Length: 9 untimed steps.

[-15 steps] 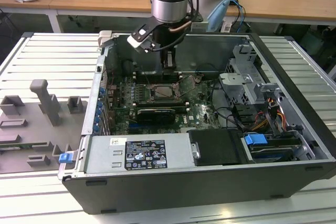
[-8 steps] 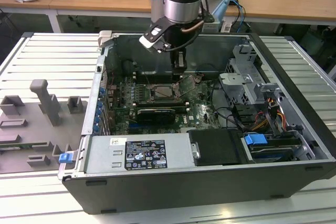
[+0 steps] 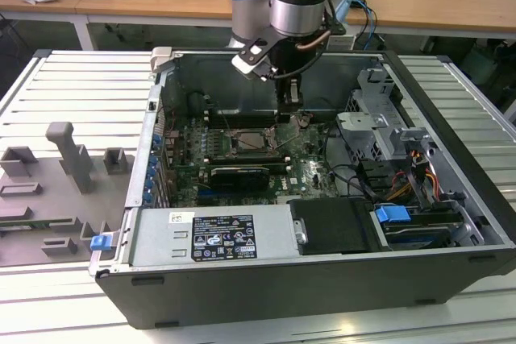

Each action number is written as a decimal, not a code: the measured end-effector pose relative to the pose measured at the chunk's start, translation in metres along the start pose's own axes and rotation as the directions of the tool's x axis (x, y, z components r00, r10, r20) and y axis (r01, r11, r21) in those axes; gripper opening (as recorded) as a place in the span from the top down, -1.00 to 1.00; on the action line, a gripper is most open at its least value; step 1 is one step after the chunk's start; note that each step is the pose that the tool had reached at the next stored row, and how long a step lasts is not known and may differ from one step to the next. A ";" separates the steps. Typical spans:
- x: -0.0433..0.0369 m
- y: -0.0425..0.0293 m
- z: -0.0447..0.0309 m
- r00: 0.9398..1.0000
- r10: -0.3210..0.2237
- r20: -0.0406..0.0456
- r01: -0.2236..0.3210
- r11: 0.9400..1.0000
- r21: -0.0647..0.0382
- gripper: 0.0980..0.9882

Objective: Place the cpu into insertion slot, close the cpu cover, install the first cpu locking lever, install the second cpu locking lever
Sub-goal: 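Close the cpu cover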

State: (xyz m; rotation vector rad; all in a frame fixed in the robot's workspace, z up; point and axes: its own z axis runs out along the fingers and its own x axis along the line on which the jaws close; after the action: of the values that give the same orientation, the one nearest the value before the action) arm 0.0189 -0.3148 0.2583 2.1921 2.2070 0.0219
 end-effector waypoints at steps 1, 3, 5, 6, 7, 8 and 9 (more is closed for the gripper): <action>0.0001 0.0009 0.0000 1.000 0.000 0.000 0.000 1.000 0.000 0.98; 0.0002 0.0042 0.0001 1.000 0.000 0.000 0.000 1.000 0.000 0.98; 0.0007 0.0131 0.0005 1.000 0.000 0.000 0.000 1.000 0.000 0.98; 0.0008 0.0169 0.0008 1.000 0.000 0.000 0.000 1.000 0.000 0.98; 0.0009 0.0203 0.0010 1.000 0.000 0.000 0.000 1.000 0.000 0.98; 0.0010 0.0223 0.0015 1.000 0.000 0.001 0.000 1.000 0.000 0.98; 0.0010 0.0240 0.0017 1.000 0.001 0.002 -0.001 1.000 0.000 0.98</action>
State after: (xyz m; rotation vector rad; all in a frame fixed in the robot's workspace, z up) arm 0.0429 -0.3137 0.2574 2.1922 2.2055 0.0201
